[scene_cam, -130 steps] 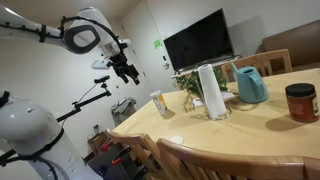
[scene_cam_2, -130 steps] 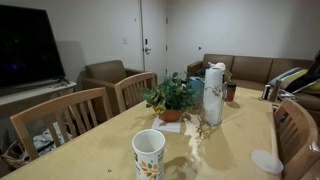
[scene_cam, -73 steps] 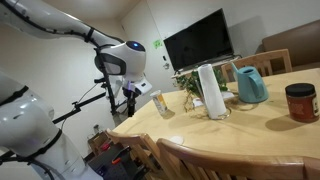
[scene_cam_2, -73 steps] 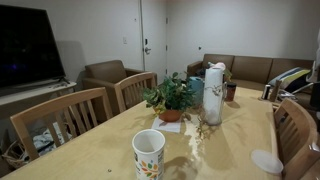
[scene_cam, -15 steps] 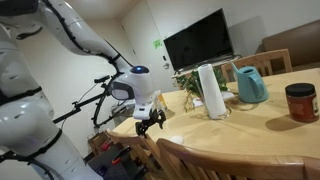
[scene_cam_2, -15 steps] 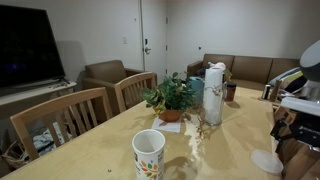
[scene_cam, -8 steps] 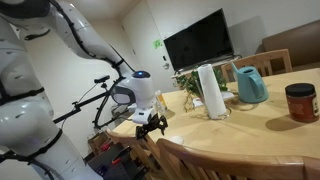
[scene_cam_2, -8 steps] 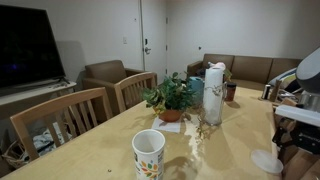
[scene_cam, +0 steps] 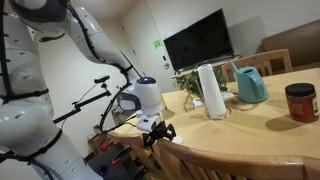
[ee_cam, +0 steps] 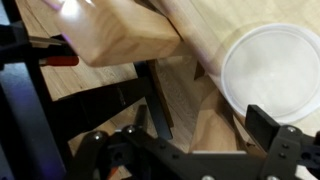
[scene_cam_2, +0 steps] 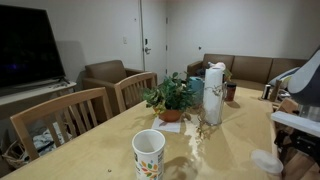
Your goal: Put the white lid on the table on top of the white cup
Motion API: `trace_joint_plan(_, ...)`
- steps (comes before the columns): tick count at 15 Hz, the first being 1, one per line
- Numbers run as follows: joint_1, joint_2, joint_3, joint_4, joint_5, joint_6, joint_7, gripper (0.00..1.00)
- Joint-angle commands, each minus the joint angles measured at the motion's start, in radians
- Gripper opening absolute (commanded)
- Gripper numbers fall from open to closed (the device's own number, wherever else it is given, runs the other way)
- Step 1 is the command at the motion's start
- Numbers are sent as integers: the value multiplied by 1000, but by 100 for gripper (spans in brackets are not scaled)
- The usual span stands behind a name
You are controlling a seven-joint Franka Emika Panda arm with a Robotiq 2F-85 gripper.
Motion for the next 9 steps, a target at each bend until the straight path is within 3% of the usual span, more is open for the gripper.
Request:
trace_joint_plan(1,-5,21,15,34,41,29,-5,100)
trace_joint_plan(9,-21,54,97,97,206,19,-116,100)
